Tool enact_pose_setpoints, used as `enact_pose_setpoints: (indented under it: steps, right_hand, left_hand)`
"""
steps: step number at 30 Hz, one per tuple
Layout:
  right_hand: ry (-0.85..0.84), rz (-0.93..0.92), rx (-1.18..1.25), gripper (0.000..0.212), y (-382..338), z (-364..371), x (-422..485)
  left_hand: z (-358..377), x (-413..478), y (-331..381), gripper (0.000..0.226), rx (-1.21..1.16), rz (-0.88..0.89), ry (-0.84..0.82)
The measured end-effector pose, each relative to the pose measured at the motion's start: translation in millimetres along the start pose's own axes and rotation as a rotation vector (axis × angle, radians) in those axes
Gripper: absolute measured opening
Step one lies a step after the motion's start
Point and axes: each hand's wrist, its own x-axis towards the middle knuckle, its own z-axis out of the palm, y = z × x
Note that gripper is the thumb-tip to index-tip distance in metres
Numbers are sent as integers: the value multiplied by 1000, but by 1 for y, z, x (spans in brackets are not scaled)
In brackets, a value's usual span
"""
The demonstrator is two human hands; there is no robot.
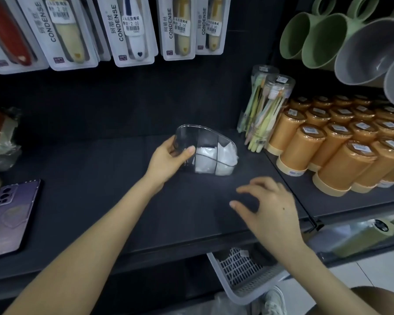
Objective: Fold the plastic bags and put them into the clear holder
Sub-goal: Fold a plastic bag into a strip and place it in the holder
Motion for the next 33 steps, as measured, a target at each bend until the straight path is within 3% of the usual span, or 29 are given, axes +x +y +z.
enact_pose_setpoints:
  steps: [2, 5, 7, 11, 17, 20, 25, 27, 30, 33]
  right_hand:
    - [-121, 9, 114, 23, -2, 0, -23]
    - [-262, 52, 222, 18, -6, 6, -55]
    - [-306, 42, 242, 14, -10, 12, -79]
    - [-325, -79, 228, 12, -16, 31, -130]
    - [-1085, -32, -75, 45, 5, 116, -177]
    - [-1254, 32, -127, 66, 17, 158, -203]
    - [-1409, 265, 170, 77, 10, 199, -241]
    - [-1420, 210, 49, 66, 2, 213, -258]
    - [-1266, 63, -134, 33, -12, 222, -273]
    - [-1172, 171, 128, 18, -21, 210, -262]
  left_hand:
    - [-4, 8, 2, 38, 40, -33, -46]
    - [-12, -2, 7, 80, 66, -170, -75]
    - [-21, -24, 5, 78, 141, -170, -54]
    - [-56, -92, -9, 68, 623, -31, -50]
    - [-103, -177, -38, 80, 1054, 42, -139]
    - [-108, -196, -52, 66, 1218, 155, -86]
    - [-103, -197, -59, 53, 1292, 215, -3]
    - [-103, -195, -59, 55, 1296, 216, -1]
    - [-104, -195, -59, 56, 1295, 227, 2]
    - [-104, -193, -59, 56, 1274, 243, 11]
